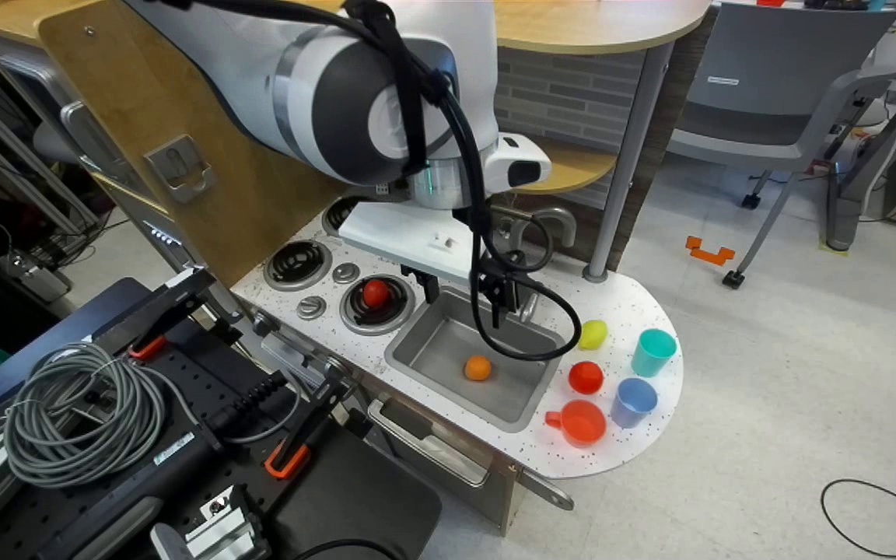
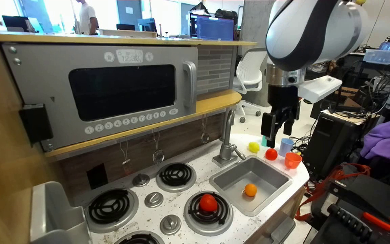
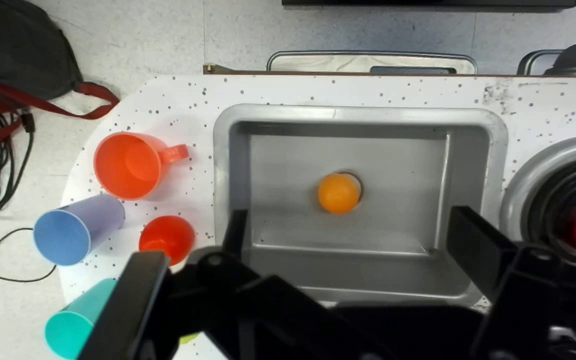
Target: Remove the orange bowl from the sink and put it on the stove
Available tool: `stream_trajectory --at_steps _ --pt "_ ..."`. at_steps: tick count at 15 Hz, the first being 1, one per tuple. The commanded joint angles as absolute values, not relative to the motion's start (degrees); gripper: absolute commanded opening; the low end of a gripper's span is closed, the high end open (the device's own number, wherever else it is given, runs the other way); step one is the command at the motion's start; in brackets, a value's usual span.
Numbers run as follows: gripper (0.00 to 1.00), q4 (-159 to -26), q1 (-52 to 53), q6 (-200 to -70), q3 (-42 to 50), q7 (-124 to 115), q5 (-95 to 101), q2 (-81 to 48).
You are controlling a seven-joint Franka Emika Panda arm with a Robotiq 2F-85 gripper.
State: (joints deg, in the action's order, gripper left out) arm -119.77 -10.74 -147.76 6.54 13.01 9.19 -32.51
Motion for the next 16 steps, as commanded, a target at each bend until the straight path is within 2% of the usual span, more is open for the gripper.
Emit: stream_trajectory --at_steps 1,16 --pt "1.0 -113.8 -11.37 -149.08 5.69 13.06 8.22 -39.57" --pt "1.0 -96.79 -7.75 -147.57 7.68 7.15 9.44 -61.08"
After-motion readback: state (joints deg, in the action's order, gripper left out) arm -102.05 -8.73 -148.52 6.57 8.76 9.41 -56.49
